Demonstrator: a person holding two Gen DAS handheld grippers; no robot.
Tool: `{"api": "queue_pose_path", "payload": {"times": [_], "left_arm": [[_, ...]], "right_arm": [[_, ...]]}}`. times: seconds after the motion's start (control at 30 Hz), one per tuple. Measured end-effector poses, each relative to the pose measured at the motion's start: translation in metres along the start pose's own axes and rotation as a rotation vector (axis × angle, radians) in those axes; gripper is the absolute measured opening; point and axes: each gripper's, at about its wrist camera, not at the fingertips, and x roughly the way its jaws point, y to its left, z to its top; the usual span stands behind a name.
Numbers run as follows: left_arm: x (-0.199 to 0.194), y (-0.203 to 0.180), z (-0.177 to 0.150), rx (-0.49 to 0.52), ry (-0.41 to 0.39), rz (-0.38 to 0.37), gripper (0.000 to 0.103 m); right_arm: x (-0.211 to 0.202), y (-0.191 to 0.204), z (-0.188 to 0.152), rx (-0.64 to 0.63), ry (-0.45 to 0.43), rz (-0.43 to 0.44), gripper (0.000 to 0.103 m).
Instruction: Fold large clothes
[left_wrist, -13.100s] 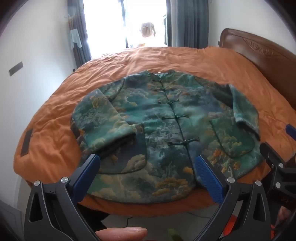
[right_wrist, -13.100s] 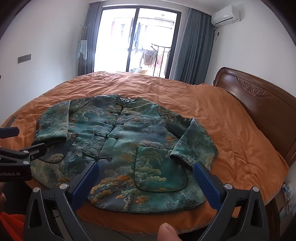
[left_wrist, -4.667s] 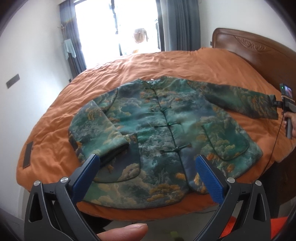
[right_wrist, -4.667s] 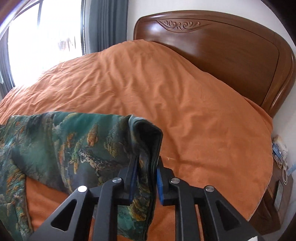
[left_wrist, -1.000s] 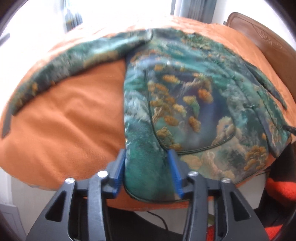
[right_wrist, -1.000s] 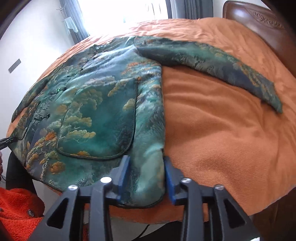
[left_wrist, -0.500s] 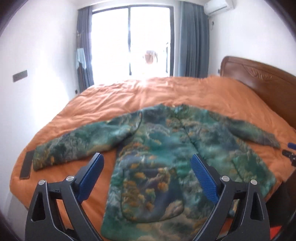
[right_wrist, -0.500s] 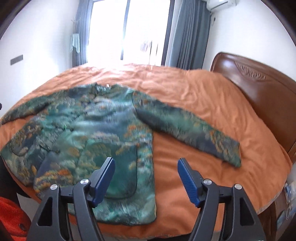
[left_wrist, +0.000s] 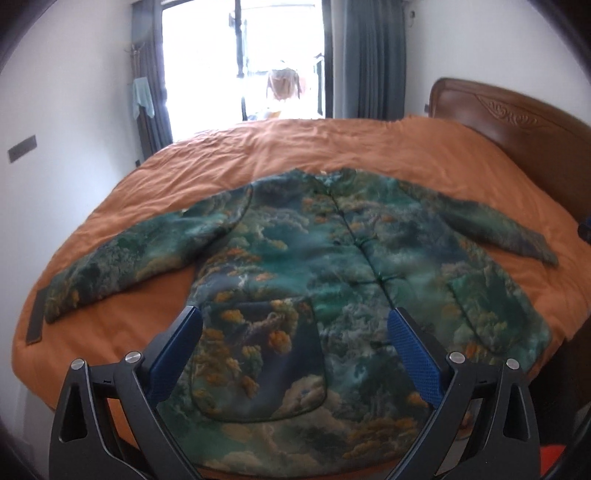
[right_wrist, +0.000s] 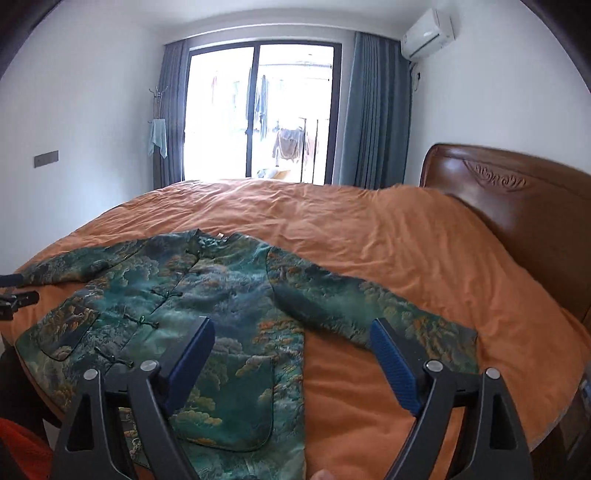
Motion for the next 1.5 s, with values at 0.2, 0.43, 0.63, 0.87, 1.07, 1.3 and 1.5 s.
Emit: {"api": "queue_pose_path", "payload": {"times": [0.2,0.43,0.63,0.87,1.07,1.3,1.5], "left_arm": [[-0.006,-0.007,0.008,0.047,0.018,0.054,0.102],[-0.016,-0.018,0.029,0.019,-0.036,-0.035,0.102],[-0.005,-0.029,0.021,0.035,-0.003,-0.034,0.102],[0.007,-0.019,0.014,0.016,0.037,-0.002,0.102],[0.01,-0.012,0.012,-0.028,0.06,0.012,0.102],[0.014,-0.009,0.005,-0.027,0.083,0.046,0.102],[0.017,-0.006,0.004,-0.038,0.088,0.051,0.102]], "right_arm": [[0.032,-0.039,-0.033,0.093,0.126,-0.043,0.103],[0.039,-0.136,-0.024,0.275,0.125,-0.161,0.103],[0.08,-0.222,-0.06,0.557,0.243,-0.189,0.103],[0.134,-0.277,-0.096,0.892,0.334,-0.147,0.103],[0.171,-0.309,-0.126,1.207,0.302,-0.186,0.097],[0.191,-0.318,-0.123,1.232,0.255,-0.198,0.014],[0.153,-0.27,-0.038,0.862,0.155,-0.27,0.01]]}}
